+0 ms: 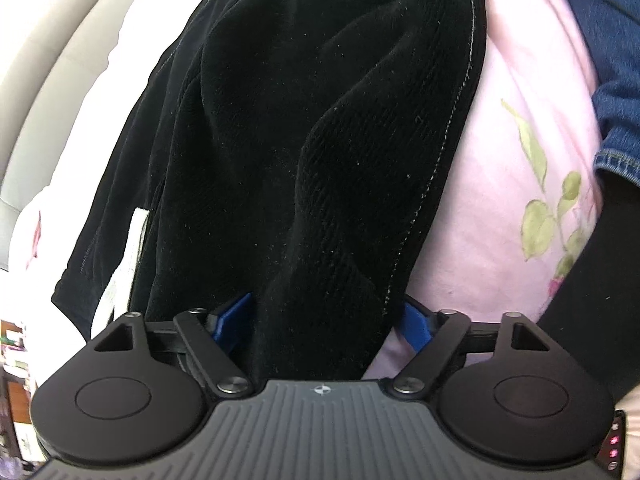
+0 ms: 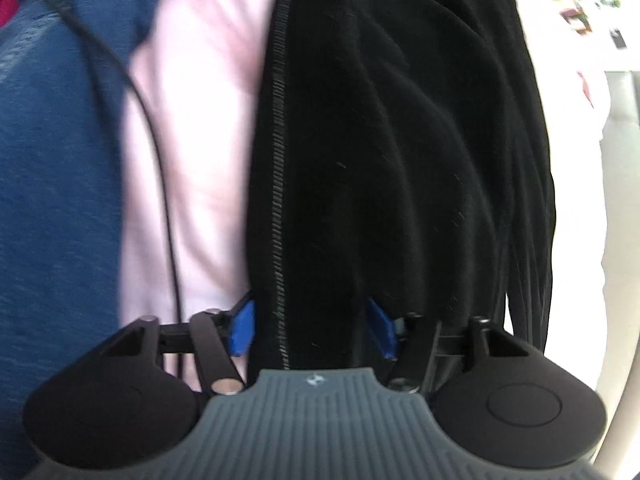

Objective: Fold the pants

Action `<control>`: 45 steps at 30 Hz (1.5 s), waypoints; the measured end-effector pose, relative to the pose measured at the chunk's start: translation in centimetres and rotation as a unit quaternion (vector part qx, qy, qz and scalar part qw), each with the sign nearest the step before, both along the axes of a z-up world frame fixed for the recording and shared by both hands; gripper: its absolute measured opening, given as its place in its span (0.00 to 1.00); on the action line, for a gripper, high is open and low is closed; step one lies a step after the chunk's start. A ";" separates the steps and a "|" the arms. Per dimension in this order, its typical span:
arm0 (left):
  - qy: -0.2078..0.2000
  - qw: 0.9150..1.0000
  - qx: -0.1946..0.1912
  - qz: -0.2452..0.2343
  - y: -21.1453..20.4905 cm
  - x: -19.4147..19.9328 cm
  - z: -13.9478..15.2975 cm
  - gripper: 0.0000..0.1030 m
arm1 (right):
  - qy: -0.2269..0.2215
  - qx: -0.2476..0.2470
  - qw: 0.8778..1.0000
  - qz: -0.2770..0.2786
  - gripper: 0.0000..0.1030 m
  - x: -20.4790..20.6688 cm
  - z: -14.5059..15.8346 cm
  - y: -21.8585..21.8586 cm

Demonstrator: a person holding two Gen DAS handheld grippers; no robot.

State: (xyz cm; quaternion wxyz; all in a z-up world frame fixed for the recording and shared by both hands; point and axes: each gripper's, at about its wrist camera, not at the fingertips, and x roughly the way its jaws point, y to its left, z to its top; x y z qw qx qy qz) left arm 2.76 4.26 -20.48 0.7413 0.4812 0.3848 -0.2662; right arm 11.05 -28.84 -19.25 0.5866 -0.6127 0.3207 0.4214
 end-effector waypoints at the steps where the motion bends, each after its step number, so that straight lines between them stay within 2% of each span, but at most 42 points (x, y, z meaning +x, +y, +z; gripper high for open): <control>1: -0.006 1.000 0.004 -0.006 0.1 0.2 -0.4 0.94 | -0.003 0.003 1.000 -0.013 0.59 0.3 -0.1 0.0; 4: -0.014 1.000 0.004 -0.014 0.3 -0.2 -0.4 0.94 | -0.020 -0.018 0.999 -0.019 0.59 0.5 -1.4 0.4; 7: -0.016 1.000 0.004 0.003 1.0 0.1 0.0 0.94 | -0.035 -0.037 0.999 -0.018 0.59 0.8 -1.6 -0.9; 11: -0.027 0.999 0.002 0.037 2.1 0.0 1.1 0.94 | -0.045 -0.046 0.997 -0.049 0.59 1.8 -1.6 -1.9; 14: -0.018 0.999 0.002 0.047 2.5 0.0 1.8 0.79 | -0.049 -0.060 0.995 -0.065 0.54 2.3 -2.4 -2.8; 16: -0.024 0.999 0.007 0.047 2.6 0.0 2.2 0.59 | -0.051 -0.075 0.993 -0.071 0.45 2.4 -2.7 -3.8; 18: -0.027 0.998 0.006 0.051 2.6 0.1 2.5 0.48 | -0.049 -0.066 0.992 -0.091 0.43 2.6 -3.0 -4.6; 21: -0.021 0.998 0.005 0.056 3.4 0.7 2.6 0.48 | -0.049 -0.043 0.990 -0.128 0.43 3.3 -3.0 -5.7; 23: 0.005 0.999 0.013 0.051 3.6 0.9 2.0 0.50 | -0.049 -0.042 0.988 -0.143 0.43 3.5 -3.4 -6.7; 24: 0.000 0.999 0.022 0.041 3.6 0.8 1.6 0.51 | -0.048 -0.047 0.986 -0.153 0.43 4.1 -3.6 -6.8; 26: -0.007 0.999 0.033 0.037 3.3 0.4 1.2 0.51 | -0.039 -0.048 0.982 -0.181 0.37 4.6 -4.4 -7.3; 27: -0.006 0.999 0.034 0.039 3.2 0.4 1.3 0.51 | -0.041 -0.041 0.980 -0.191 0.30 4.6 -4.5 -7.6; 28: -0.003 0.999 0.035 0.039 3.3 0.4 1.4 0.51 | -0.048 -0.034 0.979 -0.194 0.13 4.5 -4.3 -8.1; 29: -0.003 0.999 0.033 0.040 3.3 0.4 1.6 0.51 | -0.056 -0.024 0.979 -0.196 0.02 4.3 -4.1 -8.2; 31: -0.014 0.999 0.020 0.045 3.7 0.9 2.3 0.36 | -0.078 -0.007 0.978 -0.194 0.02 4.1 -3.2 -8.7; 34: -0.030 0.997 -0.012 0.065 4.2 1.5 4.6 0.24 | -0.113 0.028 0.972 -0.203 0.01 3.1 -1.1 -9.5; 36: -0.044 0.996 -0.025 0.069 4.2 1.9 6.1 0.21 | -0.139 0.049 0.965 -0.215 0.01 2.9 0.7 -10.0; 39: -0.042 0.996 -0.044 0.071 4.7 2.7 8.1 0.20 | -0.177 0.078 0.953 -0.232 0.00 3.5 4.1 -11.6; 41: -0.045 0.994 -0.057 0.078 5.0 3.5 9.2 0.20 | -0.195 0.095 0.946 -0.241 0.00 4.2 5.4 -11.7; 45: -0.052 0.991 -0.081 0.089 5.4 5.5 10.6 0.20 | -0.219 0.100 0.942 -0.234 0.00 4.0 7.5 -11.5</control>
